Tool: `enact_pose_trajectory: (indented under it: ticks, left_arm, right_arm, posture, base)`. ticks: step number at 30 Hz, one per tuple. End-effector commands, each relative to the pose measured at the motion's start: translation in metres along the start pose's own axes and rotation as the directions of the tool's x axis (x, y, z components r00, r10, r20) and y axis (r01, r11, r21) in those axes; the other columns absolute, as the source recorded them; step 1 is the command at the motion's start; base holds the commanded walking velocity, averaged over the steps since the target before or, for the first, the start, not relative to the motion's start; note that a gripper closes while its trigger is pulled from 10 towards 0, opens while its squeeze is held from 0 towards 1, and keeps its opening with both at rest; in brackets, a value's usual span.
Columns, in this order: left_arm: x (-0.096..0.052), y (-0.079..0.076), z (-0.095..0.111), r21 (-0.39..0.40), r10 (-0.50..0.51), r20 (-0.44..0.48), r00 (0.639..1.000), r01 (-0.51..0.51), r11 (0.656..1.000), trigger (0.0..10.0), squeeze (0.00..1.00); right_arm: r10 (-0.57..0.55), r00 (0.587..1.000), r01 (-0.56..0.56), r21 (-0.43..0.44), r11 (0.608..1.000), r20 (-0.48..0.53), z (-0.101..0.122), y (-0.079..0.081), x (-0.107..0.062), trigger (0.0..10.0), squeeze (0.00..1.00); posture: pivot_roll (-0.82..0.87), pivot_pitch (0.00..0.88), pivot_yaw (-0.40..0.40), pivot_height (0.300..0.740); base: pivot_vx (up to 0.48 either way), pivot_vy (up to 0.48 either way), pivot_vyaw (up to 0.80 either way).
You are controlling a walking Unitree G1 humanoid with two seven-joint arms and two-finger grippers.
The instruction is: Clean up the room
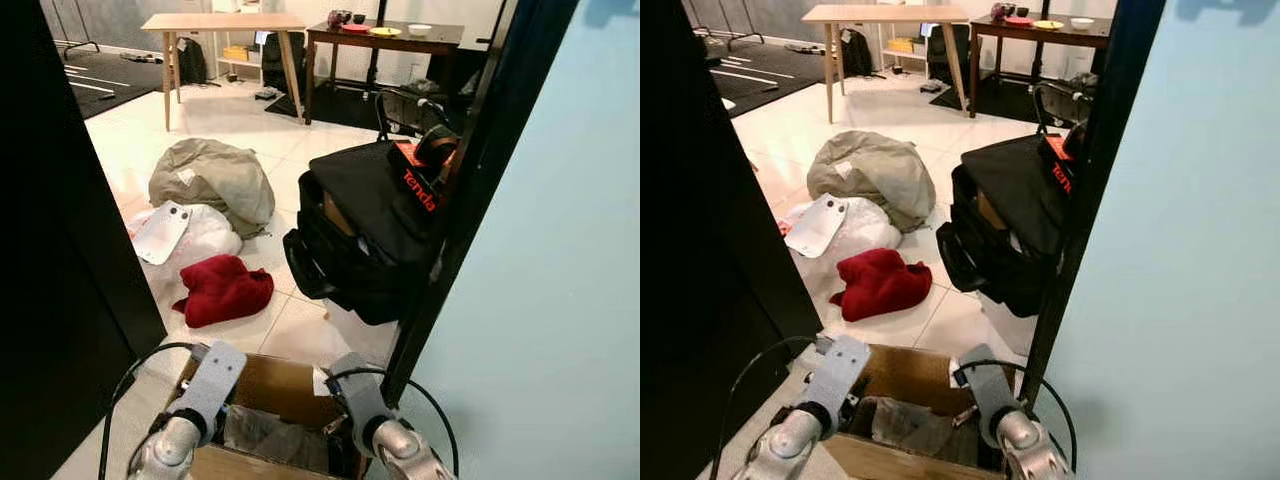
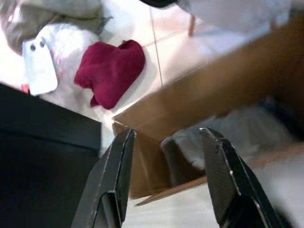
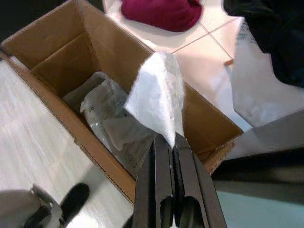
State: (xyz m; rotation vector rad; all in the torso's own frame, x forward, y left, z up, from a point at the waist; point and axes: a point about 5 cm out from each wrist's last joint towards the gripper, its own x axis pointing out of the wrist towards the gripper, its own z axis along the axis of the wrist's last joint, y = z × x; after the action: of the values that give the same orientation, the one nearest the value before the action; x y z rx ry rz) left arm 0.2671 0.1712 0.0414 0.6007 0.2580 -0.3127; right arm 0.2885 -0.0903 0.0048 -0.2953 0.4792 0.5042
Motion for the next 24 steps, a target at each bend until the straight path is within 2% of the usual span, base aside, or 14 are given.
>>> enact_pose_trajectory:
  ticks: [1,3,5,7,9,10,12,18,21,24]
  left_arm:
    - [-0.004,-0.003,-0.005,0.063,-0.078,0.004,0.997,0.077,0.995,10.0,0.0]
    - [-0.008,0.004,-0.002,0.067,-0.094,0.041,0.995,0.091,0.994,10.0,0.0]
    - [-0.011,0.007,-0.001,0.061,-0.098,0.055,0.994,0.095,0.994,10.0,0.0]
    - [-0.016,0.012,0.006,0.059,-0.083,0.107,0.991,0.077,0.995,10.0,0.0]
    - [-0.017,0.014,0.011,0.064,-0.068,0.143,0.987,0.059,0.996,10.0,0.0]
    - [-0.019,0.015,0.015,0.044,-0.065,0.165,0.984,0.059,0.997,10.0,0.0]
    - [-0.021,0.017,0.02,0.012,-0.064,0.2,0.978,0.063,0.998,10.0,0.0]
    - [-0.022,0.021,0.025,0.014,-0.064,0.234,0.97,0.062,0.998,10.0,0.0]
    - [-0.024,0.024,0.033,0.04,-0.091,0.271,0.958,0.084,0.996,10.0,0.0]
    - [-0.029,0.02,0.037,0.039,-0.166,0.302,0.939,0.161,0.986,10.0,0.0]
  right_arm:
    - [0.022,0.999,-0.023,-0.03,0.999,-0.036,-0.002,0.0,0.002,10.0,0.0]
    - [0.043,0.998,-0.045,-0.058,0.997,-0.039,0.005,-0.001,0.006,10.0,0.0]
    - [0.058,0.997,-0.061,-0.068,0.996,-0.04,0.007,-0.001,0.007,10.0,0.0]
    - [0.1,0.994,-0.103,-0.087,0.991,-0.037,0.014,0.001,0.009,10.0,0.0]
    - [0.121,0.992,-0.125,-0.106,0.987,-0.041,0.015,0.003,0.01,10.0,0.0]
    - [0.131,0.991,-0.135,-0.113,0.984,-0.039,0.017,0.004,0.01,10.0,0.0]
    - [0.141,0.989,-0.144,-0.125,0.982,-0.036,0.019,0.006,0.011,10.0,0.0]
    - [0.145,0.989,-0.148,-0.145,0.978,-0.032,0.021,0.008,0.013,10.0,0.0]
    - [0.135,0.991,-0.135,-0.153,0.979,-0.01,0.03,0.007,0.016,10.0,0.0]
    - [0.128,0.992,-0.126,-0.147,0.981,0.003,0.036,0.006,0.018,10.0,0.0]
  posture:
    - [0.05,0.185,-0.06,0.721]
    - [0.05,0.243,-0.073,0.721]
    - [0.05,0.252,-0.075,0.721]
    - [0.05,0.311,-0.094,0.721]
    - [0.05,0.327,-0.097,0.721]
    - [0.05,0.361,-0.102,0.721]
    - [0.04,0.38,-0.106,0.721]
    - [0.04,0.409,-0.112,0.721]
    - [0.04,0.445,-0.12,0.721]
    - [0.04,0.453,-0.114,0.721]
  base:
    - [0.0,0.0,0.0]
    - [0.0,0.0,0.0]
    - [0.0,0.0,0.0]
    - [0.0,0.0,0.0]
    - [0.0,0.0,0.0]
    - [0.0,0.0,0.0]
    - [0.0,0.0,0.0]
    - [0.0,0.0,0.0]
    - [0.0,0.0,0.0]
    - [0.0,0.0,0.0]
